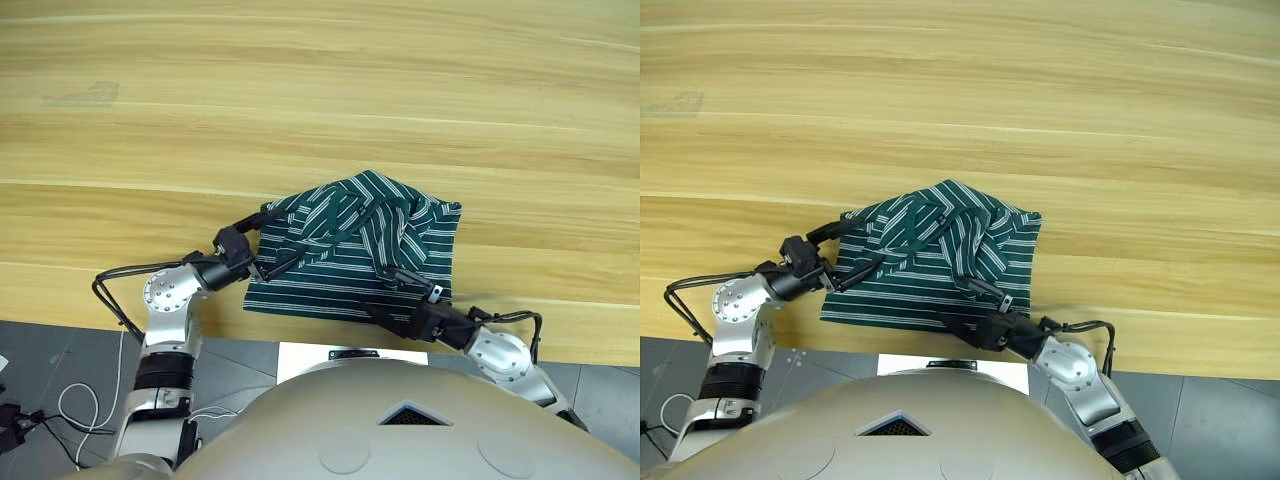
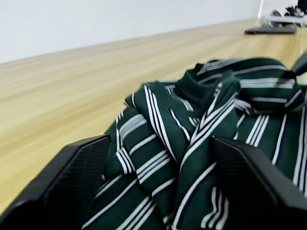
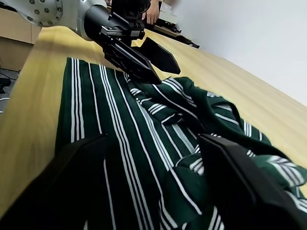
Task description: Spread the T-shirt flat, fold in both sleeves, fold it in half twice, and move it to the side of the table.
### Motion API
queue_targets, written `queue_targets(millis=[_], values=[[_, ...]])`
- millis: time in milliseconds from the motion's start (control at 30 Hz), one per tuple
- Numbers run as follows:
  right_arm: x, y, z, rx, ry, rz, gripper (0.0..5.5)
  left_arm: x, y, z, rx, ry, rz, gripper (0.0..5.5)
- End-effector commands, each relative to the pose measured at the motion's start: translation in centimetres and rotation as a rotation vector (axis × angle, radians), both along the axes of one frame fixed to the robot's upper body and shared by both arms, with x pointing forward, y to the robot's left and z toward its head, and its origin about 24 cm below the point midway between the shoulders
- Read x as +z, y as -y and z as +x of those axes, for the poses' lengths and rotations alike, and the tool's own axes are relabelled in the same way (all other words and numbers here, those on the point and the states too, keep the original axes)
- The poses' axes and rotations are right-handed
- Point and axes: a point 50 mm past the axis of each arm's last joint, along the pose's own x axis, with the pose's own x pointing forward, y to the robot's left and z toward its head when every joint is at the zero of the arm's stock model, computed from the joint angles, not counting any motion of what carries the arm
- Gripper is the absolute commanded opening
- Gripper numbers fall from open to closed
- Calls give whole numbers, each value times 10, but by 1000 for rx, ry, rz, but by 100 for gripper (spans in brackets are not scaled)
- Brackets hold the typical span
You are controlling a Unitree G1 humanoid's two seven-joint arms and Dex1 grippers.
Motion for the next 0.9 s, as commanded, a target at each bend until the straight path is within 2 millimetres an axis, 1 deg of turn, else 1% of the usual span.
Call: queue_targets(millis=[33, 167, 333, 600, 767, 867, 900], values=[[-3, -1, 2, 0, 5, -7, 342, 2, -1, -5, -70, -2, 21, 393], [-5, 3, 1, -14, -3, -14, 342, 9, 1, -18, -125, -15, -35, 393], [-13, 6, 0, -34, -19, -29, 342, 13, 3, -22, -144, -25, -73, 393], [-9, 9, -2, -50, -4, -15, 342, 1, 5, -15, -72, -126, -61, 393], [-8, 9, -3, -53, 3, -8, 342, -6, 9, -16, -73, -170, -52, 393], [-8, 8, -4, -56, 7, -5, 342, -7, 10, -18, -85, -178, -47, 393], [-8, 8, -4, -57, 8, -4, 342, -7, 10, -20, -91, -179, -46, 377]])
